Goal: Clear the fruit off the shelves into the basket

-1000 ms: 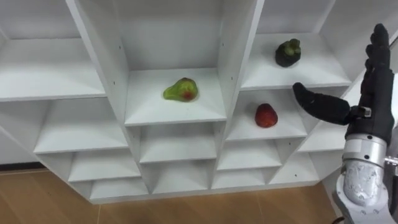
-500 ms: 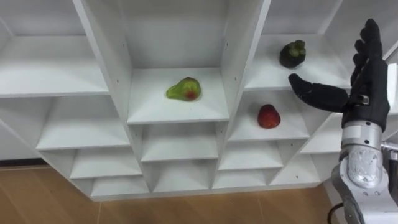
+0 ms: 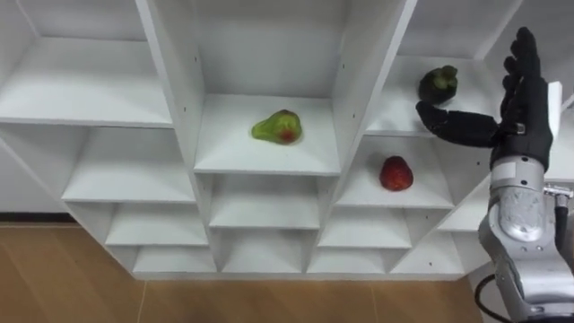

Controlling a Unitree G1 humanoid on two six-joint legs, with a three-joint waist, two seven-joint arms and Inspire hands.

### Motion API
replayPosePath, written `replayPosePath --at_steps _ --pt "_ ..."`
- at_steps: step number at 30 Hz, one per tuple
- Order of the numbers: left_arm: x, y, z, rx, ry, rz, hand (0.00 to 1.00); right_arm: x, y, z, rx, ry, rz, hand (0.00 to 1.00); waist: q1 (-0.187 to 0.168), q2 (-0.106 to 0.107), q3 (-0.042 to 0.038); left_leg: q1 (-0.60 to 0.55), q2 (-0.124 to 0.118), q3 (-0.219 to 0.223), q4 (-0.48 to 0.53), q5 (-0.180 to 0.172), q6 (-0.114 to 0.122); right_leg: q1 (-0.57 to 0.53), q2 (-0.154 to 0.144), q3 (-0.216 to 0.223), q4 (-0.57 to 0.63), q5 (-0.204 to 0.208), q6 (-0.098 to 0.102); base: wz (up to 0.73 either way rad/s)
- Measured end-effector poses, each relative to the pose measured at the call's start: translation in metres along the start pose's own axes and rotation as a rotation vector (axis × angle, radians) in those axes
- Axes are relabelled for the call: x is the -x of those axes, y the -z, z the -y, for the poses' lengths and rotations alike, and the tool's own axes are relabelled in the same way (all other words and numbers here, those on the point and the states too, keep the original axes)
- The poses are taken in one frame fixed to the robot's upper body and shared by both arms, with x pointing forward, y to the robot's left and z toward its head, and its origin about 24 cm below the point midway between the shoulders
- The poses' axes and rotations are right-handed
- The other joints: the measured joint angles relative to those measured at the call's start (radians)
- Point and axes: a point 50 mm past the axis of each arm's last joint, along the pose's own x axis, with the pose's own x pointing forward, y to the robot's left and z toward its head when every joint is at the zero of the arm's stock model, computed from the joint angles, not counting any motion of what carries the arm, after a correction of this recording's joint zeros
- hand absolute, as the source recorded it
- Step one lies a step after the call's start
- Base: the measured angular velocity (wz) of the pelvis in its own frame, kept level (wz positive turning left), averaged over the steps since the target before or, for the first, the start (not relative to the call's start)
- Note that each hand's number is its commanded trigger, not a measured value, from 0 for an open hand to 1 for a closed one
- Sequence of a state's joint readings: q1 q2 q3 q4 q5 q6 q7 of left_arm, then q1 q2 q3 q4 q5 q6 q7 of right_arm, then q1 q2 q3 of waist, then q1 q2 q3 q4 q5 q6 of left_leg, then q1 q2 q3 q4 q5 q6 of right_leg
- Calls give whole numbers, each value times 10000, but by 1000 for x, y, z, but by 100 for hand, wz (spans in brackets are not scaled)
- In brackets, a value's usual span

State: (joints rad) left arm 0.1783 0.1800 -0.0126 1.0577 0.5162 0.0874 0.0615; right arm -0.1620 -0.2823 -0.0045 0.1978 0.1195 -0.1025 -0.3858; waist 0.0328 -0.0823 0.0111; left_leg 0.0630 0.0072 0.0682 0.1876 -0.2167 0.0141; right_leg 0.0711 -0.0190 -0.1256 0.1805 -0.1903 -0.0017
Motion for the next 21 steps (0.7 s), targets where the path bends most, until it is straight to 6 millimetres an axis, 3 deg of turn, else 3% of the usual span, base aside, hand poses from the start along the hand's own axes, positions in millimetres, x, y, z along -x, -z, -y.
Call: replayPosePath --at_steps 7,18,21 --pt "0 -2 -2 100 164 -14 100 -14 -1 -4 47 -110 -182 0 46 -9 -9 -78 -5 -38 103 3 -4 -5 -20 -102 16 1 -2 3" --pt "2 4 0 125 93 -122 100 -33 -14 1 83 -78 21 0 205 -45 -174 13 -34 -187 114 7 -2 213 -39 -259 -112 8 -12 2" --pt "3 5 1 132 93 -176 100 -33 -14 2 -75 -34 -52 0 304 -54 -169 32 -36 -267 119 11 -9 266 -48 -347 -120 8 -13 8"
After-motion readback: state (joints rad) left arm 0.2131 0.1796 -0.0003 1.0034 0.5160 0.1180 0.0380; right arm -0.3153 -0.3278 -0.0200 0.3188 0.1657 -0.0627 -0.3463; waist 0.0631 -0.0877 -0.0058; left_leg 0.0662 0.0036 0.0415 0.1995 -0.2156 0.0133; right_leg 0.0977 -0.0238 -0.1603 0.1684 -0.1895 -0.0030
